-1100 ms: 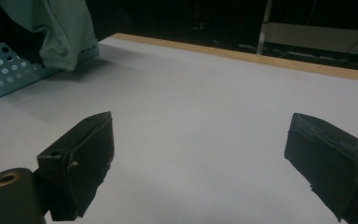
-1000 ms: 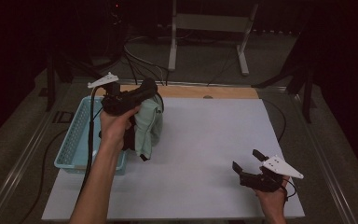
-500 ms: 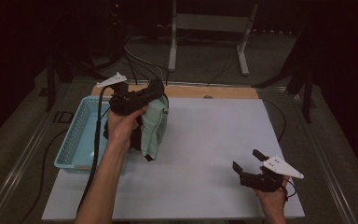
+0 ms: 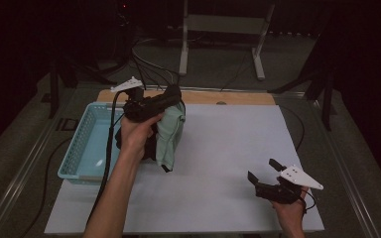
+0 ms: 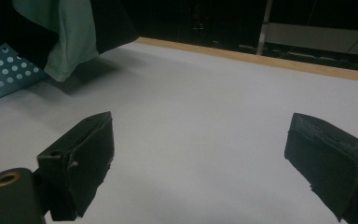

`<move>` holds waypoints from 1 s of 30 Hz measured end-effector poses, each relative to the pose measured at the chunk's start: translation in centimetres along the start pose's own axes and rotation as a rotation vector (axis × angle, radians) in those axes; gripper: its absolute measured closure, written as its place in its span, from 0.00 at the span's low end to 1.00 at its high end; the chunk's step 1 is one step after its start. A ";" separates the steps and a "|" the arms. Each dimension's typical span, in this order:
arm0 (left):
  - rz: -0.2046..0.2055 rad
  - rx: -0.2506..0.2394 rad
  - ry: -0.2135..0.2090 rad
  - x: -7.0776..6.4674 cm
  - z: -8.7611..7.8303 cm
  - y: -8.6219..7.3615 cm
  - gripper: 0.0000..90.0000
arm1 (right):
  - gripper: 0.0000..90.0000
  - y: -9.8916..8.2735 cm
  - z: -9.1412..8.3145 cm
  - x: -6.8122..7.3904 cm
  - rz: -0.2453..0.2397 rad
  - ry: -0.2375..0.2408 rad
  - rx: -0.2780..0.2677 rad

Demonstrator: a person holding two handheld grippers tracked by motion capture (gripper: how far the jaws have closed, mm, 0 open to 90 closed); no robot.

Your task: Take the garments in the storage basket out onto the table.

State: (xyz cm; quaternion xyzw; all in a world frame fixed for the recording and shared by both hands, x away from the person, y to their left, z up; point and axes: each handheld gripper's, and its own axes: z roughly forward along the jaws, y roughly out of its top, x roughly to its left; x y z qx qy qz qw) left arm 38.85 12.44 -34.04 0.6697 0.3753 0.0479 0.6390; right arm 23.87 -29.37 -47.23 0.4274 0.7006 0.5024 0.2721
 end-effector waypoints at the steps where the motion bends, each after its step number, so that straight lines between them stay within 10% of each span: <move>1: 0.001 0.003 -0.002 -0.1 0.2 0.0 0.77 | 0.09 0.0 0.0 0.0 0.000 0.000 0.000; 30: 0.001 0.031 -0.042 -1.0 2.9 -0.5 0.76 | 0.09 0.0 0.0 -0.1 0.000 0.001 0.000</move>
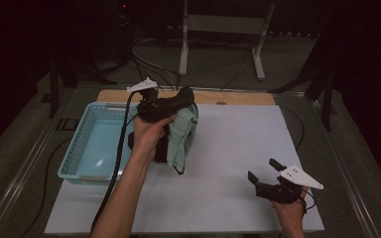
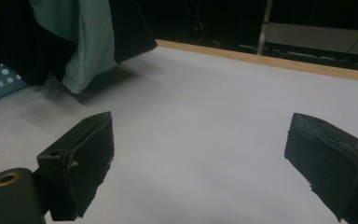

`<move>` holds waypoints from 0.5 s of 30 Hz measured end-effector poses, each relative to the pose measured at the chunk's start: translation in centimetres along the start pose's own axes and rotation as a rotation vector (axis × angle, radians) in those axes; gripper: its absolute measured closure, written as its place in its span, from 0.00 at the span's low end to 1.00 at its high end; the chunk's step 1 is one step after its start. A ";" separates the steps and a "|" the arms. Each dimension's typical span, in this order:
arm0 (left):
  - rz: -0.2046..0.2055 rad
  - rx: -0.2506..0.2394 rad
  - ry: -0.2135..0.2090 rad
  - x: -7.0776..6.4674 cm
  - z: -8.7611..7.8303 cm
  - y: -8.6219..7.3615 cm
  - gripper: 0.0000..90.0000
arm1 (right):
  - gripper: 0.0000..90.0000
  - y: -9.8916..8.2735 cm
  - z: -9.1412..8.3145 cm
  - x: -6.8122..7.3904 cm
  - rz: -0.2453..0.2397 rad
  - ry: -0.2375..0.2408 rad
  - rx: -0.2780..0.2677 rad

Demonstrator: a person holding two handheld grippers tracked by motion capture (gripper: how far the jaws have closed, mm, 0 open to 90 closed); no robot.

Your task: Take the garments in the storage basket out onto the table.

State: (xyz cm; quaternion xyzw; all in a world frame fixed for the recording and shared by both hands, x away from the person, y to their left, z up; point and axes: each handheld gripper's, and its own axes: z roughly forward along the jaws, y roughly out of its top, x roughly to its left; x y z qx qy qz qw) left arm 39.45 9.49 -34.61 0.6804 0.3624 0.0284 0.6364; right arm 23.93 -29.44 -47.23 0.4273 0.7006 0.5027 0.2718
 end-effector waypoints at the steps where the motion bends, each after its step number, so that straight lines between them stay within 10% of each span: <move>1: -0.003 0.001 -0.003 0.0 0.1 -0.1 0.76 | 0.09 0.0 0.0 0.0 0.000 0.000 0.000; 15: -0.001 0.050 -0.019 -0.3 2.1 -1.3 0.76 | 0.09 0.0 -0.1 -0.1 0.000 0.002 -0.002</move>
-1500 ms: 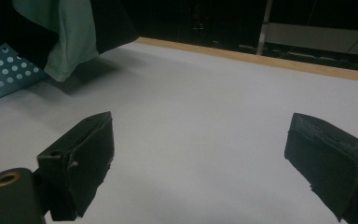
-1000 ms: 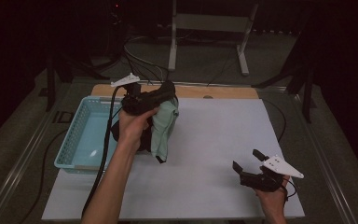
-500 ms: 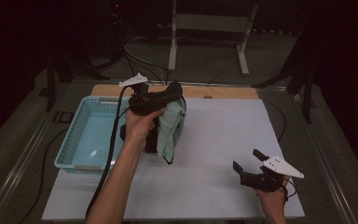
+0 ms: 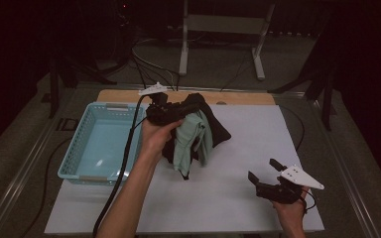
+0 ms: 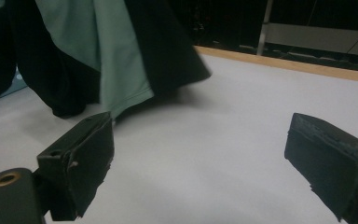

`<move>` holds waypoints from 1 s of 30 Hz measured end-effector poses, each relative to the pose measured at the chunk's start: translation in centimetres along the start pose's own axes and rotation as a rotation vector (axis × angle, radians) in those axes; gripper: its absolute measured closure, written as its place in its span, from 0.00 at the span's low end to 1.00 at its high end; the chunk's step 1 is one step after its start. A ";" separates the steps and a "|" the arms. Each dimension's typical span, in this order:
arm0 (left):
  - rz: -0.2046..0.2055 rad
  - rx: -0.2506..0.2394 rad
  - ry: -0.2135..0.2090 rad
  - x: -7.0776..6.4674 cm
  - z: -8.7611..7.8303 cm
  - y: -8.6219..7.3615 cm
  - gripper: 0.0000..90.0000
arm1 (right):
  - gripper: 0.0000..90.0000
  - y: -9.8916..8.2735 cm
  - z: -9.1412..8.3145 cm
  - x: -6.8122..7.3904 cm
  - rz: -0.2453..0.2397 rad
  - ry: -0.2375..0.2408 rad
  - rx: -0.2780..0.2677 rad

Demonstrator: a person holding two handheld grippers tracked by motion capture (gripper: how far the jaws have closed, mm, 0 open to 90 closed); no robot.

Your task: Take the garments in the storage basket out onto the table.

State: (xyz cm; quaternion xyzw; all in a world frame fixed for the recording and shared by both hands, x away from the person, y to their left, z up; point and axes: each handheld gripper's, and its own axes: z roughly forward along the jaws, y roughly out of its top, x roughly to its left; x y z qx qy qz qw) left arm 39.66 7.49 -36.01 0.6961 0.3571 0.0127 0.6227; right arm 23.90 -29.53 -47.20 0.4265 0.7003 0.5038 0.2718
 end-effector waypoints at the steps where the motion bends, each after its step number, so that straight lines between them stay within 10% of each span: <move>1: 0.000 0.001 -0.001 0.0 0.1 -0.1 0.76 | 0.09 0.0 0.0 0.0 0.000 0.000 0.000; 30: -0.019 0.082 0.002 0.3 2.3 -3.3 0.71 | 0.09 0.0 0.0 0.1 -0.004 -0.001 0.003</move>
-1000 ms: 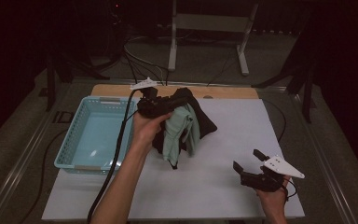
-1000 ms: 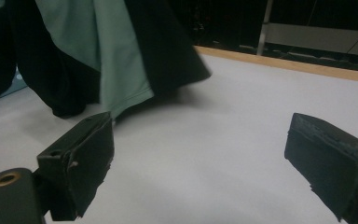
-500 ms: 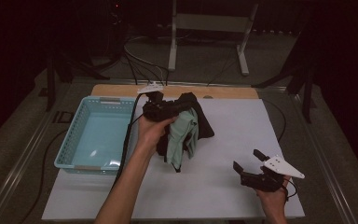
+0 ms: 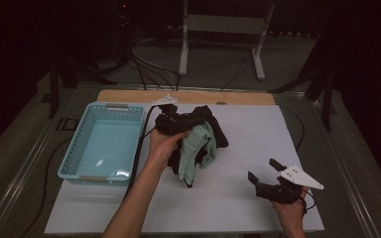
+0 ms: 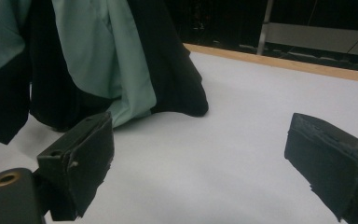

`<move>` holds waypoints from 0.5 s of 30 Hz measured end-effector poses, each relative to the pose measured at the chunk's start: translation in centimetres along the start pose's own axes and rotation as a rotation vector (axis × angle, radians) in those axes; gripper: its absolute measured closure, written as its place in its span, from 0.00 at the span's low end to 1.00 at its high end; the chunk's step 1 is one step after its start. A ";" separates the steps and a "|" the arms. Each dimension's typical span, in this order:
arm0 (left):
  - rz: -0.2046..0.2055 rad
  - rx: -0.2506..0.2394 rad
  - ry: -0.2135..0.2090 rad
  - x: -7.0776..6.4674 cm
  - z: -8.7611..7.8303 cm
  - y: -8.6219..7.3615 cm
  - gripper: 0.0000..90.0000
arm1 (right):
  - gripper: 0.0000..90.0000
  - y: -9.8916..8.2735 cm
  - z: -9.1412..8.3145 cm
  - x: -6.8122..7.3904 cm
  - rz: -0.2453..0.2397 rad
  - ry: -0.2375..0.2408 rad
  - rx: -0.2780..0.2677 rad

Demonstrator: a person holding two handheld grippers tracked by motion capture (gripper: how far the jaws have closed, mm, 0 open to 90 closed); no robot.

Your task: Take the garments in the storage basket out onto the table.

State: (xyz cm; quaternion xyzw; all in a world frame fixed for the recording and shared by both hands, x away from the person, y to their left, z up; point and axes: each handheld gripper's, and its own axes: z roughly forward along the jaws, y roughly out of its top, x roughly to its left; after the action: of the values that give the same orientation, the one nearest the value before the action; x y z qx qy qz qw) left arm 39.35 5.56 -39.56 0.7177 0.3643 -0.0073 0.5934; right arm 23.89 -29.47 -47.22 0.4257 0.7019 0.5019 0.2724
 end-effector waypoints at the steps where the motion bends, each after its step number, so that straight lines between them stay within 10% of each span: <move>1: -0.002 0.003 -0.004 0.0 0.1 -0.1 0.71 | 0.09 0.0 0.0 0.0 0.000 0.000 0.000; 15: -0.022 0.051 0.016 -0.4 0.9 -0.8 0.19 | 0.09 0.0 0.0 0.0 0.002 -0.002 0.001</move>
State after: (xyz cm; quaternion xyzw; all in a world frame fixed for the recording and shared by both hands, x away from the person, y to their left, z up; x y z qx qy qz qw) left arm 39.05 4.63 -40.33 0.7286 0.3765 -0.0174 0.5719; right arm 23.90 -29.48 -47.23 0.4269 0.7014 0.5015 0.2724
